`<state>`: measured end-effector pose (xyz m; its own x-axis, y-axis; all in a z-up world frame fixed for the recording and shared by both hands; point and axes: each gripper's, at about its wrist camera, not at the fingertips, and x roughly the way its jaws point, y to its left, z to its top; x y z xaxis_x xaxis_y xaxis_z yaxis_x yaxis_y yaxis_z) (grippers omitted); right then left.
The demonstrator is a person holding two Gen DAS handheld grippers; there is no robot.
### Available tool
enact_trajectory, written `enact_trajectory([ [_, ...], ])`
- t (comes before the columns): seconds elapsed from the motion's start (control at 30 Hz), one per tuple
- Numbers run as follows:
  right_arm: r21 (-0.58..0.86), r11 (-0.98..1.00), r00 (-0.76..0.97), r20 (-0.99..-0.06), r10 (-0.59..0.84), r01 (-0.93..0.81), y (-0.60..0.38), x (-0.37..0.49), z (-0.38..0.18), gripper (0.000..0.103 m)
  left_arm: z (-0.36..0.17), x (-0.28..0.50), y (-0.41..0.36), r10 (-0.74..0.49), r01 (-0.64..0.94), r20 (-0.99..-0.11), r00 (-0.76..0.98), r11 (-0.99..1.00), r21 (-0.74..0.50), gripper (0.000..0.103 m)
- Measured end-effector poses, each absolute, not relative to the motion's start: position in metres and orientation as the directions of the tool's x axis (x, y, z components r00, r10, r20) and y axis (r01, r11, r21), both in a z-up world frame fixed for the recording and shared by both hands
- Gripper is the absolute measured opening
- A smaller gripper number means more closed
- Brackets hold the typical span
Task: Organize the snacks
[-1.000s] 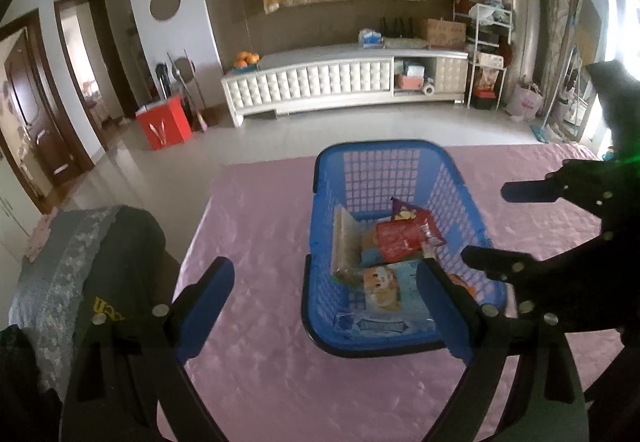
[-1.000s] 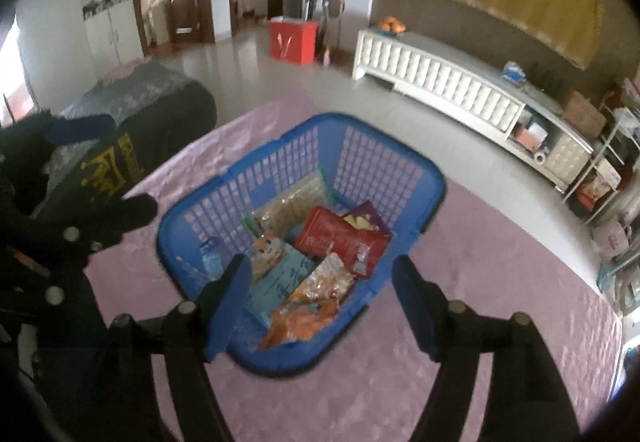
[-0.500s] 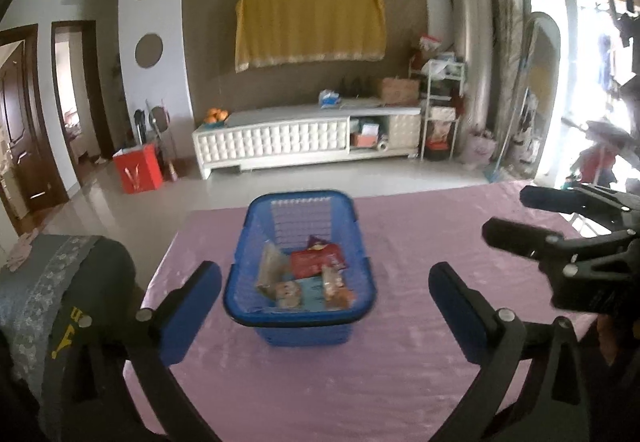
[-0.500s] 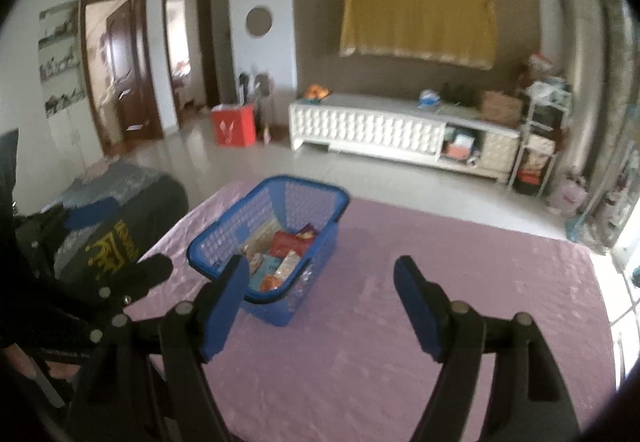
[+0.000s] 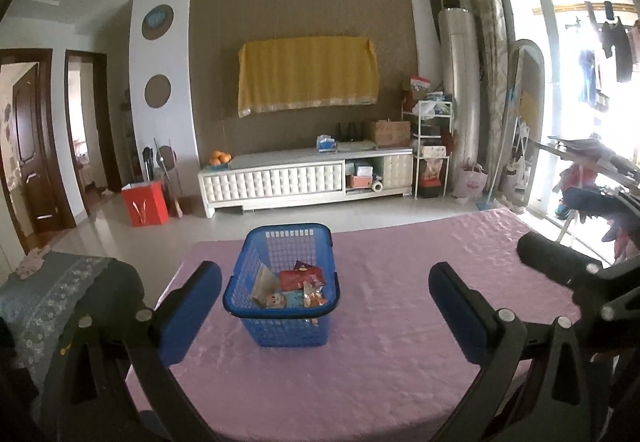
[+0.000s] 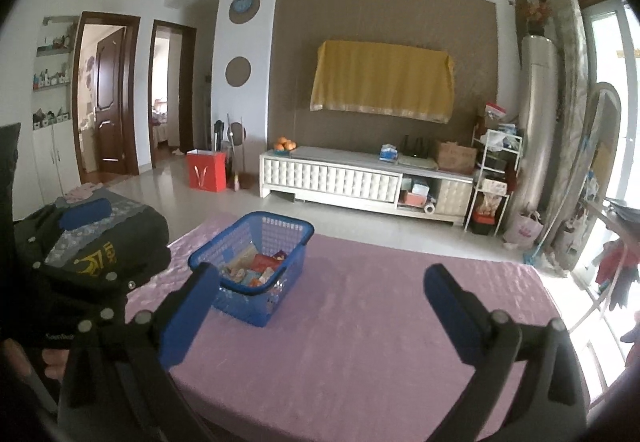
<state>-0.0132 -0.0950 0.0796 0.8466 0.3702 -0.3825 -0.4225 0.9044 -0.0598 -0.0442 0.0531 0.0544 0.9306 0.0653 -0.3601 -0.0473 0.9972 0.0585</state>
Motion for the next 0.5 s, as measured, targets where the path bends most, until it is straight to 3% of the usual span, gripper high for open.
enact_trajectory([
  [0.5,-0.029,0.92,0.861,-0.363,0.355,-0.391,-0.106,-0.043,0.073,0.103,0.054,-0.084,0.036,0.025,-0.02,-0.355,0.935,1.0,0.017,0.102],
])
